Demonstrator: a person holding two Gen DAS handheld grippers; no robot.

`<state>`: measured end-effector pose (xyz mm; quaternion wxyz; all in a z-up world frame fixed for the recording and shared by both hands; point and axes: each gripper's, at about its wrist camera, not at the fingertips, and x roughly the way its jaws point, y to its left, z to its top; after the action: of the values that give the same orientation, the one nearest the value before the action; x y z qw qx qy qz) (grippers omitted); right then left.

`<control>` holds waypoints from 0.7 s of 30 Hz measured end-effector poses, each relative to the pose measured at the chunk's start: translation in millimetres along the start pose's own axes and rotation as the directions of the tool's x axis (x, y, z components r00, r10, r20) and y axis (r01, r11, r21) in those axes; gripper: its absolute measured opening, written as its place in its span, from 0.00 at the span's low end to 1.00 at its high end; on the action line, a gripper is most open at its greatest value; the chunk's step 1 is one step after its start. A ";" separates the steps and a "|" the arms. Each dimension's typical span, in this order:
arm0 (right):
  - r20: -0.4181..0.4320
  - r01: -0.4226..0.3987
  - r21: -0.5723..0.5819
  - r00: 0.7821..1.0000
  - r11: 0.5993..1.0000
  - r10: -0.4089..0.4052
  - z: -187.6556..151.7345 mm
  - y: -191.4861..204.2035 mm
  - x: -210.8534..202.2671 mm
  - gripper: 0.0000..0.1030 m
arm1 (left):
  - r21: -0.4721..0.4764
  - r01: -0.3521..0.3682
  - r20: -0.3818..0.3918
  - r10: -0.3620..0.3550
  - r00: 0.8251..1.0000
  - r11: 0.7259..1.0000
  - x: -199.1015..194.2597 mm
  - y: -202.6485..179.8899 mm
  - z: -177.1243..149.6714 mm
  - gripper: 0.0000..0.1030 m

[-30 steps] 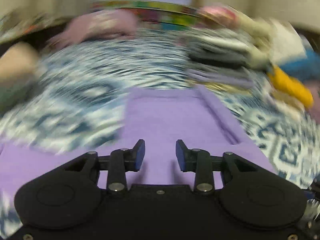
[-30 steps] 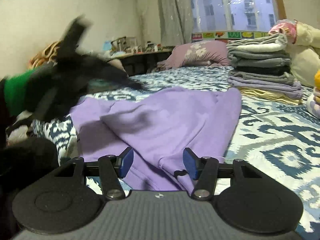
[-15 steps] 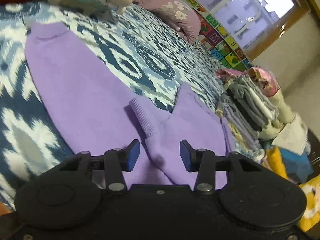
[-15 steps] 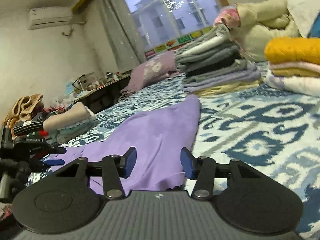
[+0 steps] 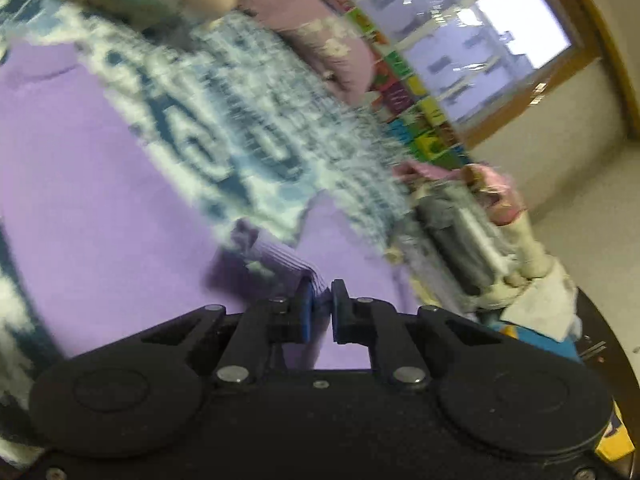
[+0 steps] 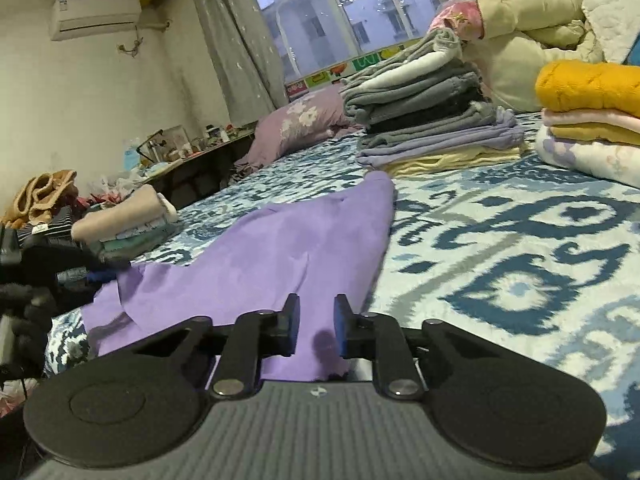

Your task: Fold clothes

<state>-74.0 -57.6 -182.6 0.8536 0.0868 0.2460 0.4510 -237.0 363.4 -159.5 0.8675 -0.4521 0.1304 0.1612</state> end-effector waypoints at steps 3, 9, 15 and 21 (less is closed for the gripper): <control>-0.014 -0.017 -0.029 1.000 0.999 0.017 0.2 7.1 8.4 0.18 | 0.007 0.065 0.014 -0.065 0.998 0.998 0.7 -25.1 8.0 0.07; -0.072 -0.048 0.013 0.996 0.999 0.049 2.0 4.5 21.8 0.21 | 0.012 0.160 0.007 -0.161 0.987 0.987 26.7 -77.6 16.9 0.06; -0.124 -0.118 0.157 0.983 0.981 0.138 -3.3 -13.7 23.3 0.24 | 0.010 0.199 -0.021 -0.199 0.980 0.980 67.2 -116.1 18.6 0.06; -0.024 -0.224 0.201 0.972 0.954 0.233 -0.3 -21.2 0.1 0.50 | 0.028 0.200 -0.057 -0.198 0.978 0.979 107.1 -144.3 15.9 0.06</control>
<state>-58.6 -69.8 -190.7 0.7768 0.1882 0.2978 0.5220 -80.4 316.0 -83.4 0.8829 -0.4525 0.1107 0.0590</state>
